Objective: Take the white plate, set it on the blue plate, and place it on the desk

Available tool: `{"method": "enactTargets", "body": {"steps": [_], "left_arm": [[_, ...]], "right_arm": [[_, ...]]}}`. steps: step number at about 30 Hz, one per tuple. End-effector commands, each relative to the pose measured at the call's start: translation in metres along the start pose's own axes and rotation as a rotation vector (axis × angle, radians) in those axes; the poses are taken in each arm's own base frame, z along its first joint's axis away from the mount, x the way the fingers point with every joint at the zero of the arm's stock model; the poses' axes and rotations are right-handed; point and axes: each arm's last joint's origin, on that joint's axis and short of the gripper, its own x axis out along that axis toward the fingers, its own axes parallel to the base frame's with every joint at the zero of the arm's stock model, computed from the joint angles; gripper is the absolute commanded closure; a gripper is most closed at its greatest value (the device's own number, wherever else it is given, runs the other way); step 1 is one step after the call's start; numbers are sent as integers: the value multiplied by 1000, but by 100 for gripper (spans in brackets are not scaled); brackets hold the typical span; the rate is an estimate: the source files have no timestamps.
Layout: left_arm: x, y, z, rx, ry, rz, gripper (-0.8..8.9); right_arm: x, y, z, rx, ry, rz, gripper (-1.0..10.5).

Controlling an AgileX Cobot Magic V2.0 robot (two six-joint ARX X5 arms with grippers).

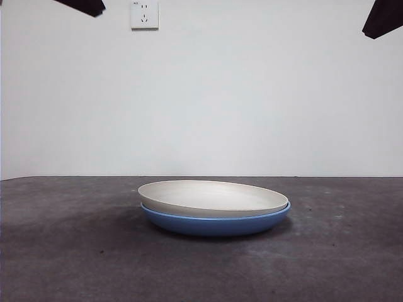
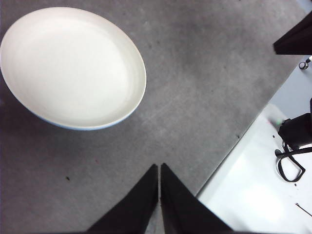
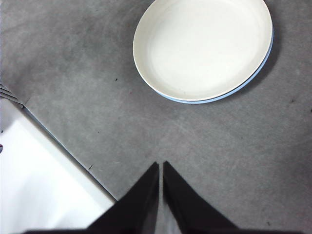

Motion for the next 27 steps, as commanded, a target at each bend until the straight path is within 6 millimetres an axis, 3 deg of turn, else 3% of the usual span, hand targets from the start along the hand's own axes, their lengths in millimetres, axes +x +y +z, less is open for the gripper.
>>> {"method": "enactTargets", "body": {"steps": [1, 8, 14, 20, 27], "left_arm": [[-15, -1, 4, 111, -94, 30, 805], [-73, 6, 7, 286, -529, 282, 805], [-106, 10, -28, 357, -870, 575, 805], [-102, 18, -71, 298, -957, 818, 805], [-70, 38, -114, 235, -909, 877, 805]], "right_arm": [[-2, 3, 5, -26, -18, 9, 939], [-2, 3, 5, -27, -19, 9, 939], [-2, 3, 5, -26, -18, 9, 939], [-2, 3, 5, -26, -18, 9, 939], [-2, 3, 5, -27, -19, 9, 939]]}}
